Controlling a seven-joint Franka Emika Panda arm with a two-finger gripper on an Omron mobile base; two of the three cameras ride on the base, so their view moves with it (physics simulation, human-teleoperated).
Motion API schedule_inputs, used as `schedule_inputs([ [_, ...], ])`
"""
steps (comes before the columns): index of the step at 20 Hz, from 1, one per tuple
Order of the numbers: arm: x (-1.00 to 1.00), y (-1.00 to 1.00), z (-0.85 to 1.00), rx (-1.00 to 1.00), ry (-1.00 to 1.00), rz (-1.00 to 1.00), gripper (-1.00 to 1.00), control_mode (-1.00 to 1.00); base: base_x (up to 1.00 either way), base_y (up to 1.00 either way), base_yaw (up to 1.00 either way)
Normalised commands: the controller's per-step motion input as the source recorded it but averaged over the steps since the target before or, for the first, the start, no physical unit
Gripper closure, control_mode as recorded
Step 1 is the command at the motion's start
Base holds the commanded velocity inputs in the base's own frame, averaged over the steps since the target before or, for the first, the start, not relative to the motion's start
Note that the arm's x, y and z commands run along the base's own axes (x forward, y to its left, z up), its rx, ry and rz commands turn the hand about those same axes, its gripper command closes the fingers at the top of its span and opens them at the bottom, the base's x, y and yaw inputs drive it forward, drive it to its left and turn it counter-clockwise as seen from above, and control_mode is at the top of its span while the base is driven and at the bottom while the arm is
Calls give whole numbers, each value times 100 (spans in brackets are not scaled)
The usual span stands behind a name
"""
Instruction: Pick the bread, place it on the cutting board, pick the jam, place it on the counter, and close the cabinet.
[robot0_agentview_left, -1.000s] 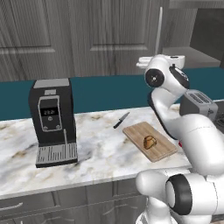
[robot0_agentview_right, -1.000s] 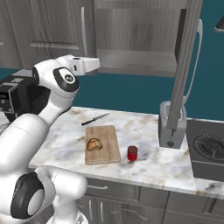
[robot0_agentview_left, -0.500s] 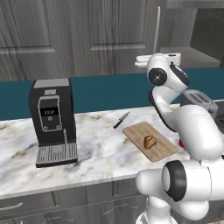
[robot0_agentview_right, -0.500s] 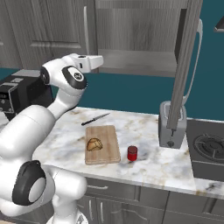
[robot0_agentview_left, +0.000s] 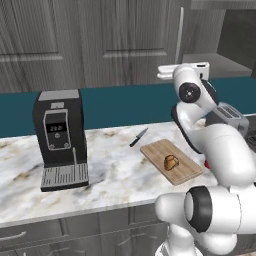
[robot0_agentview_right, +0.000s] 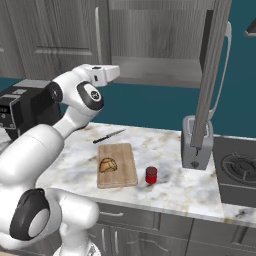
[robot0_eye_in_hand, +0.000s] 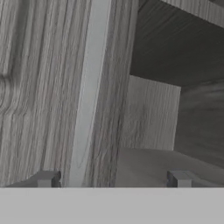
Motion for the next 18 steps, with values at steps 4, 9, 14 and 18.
schedule_inputs([
  [4,-34,0,0,0,0,7,-100,-100,0,0,0],
  [9,-34,-1,3,0,0,6,-100,-100,0,0,0],
  [14,-35,-8,22,0,0,2,-100,-100,0,0,0],
  [18,-34,-14,39,0,0,0,-100,-100,0,0,0],
])
